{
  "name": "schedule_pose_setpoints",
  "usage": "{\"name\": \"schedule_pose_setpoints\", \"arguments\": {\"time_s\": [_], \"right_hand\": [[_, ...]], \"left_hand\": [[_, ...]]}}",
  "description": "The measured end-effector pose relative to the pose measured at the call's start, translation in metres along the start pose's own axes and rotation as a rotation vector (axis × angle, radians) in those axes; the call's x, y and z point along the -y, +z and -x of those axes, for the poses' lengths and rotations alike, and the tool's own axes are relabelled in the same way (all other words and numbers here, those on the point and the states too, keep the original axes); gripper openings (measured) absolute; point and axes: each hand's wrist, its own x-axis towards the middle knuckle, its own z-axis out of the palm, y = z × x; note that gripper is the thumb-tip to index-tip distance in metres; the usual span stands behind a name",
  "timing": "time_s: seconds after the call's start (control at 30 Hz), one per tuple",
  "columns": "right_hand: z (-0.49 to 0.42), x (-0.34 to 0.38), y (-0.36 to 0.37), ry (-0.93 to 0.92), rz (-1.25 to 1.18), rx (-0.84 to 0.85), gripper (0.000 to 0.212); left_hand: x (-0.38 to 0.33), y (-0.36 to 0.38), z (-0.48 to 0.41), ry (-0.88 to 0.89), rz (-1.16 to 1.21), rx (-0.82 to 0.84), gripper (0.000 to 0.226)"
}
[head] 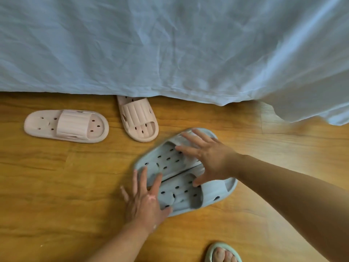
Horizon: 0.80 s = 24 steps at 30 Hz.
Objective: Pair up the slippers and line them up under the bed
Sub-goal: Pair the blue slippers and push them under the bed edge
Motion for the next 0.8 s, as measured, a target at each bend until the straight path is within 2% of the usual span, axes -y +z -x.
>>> {"name": "schedule_pose_setpoints", "arguments": {"time_s": [0.07,0.17,0.33,0.47,0.53,0.6,0.67,0.7,0.77,0.8], "right_hand": [[-0.005,0.001,0.002,-0.011,0.038,0.060,0.110],[0.005,0.001,0.009,0.087,0.017,0.017,0.106],[0.048,0.002,0.033,0.330,-0.025,-0.091,0.098],[0.078,0.002,0.057,0.589,-0.019,-0.178,0.103],[0.084,0.000,0.060,0.598,0.009,-0.228,0.104],[0.089,-0.009,0.055,0.510,-0.005,-0.228,0.103],[0.094,-0.022,0.051,0.408,-0.054,-0.178,0.098],[0.096,-0.028,0.050,0.380,-0.091,-0.155,0.098],[0.098,-0.037,0.052,0.372,-0.166,-0.137,0.096],[0.098,-0.040,0.056,0.371,-0.182,-0.144,0.093]], "left_hand": [[0.006,0.004,-0.004,0.032,-0.035,-0.040,0.094],[0.013,-0.003,-0.018,0.124,-0.031,-0.096,0.083],[0.000,-0.029,-0.056,0.362,-0.157,-0.051,0.077],[-0.036,-0.056,-0.085,0.398,-0.247,-0.121,0.070],[-0.049,-0.064,-0.087,0.366,-0.174,-0.246,0.071],[-0.055,-0.060,-0.071,0.357,0.029,-0.367,0.056],[-0.064,-0.044,-0.035,0.358,0.219,-0.290,0.046],[-0.071,-0.032,-0.015,0.331,0.244,-0.183,0.054],[-0.085,-0.006,0.014,0.249,0.161,-0.004,0.072],[-0.090,0.005,0.021,0.222,0.116,0.033,0.074]]}}
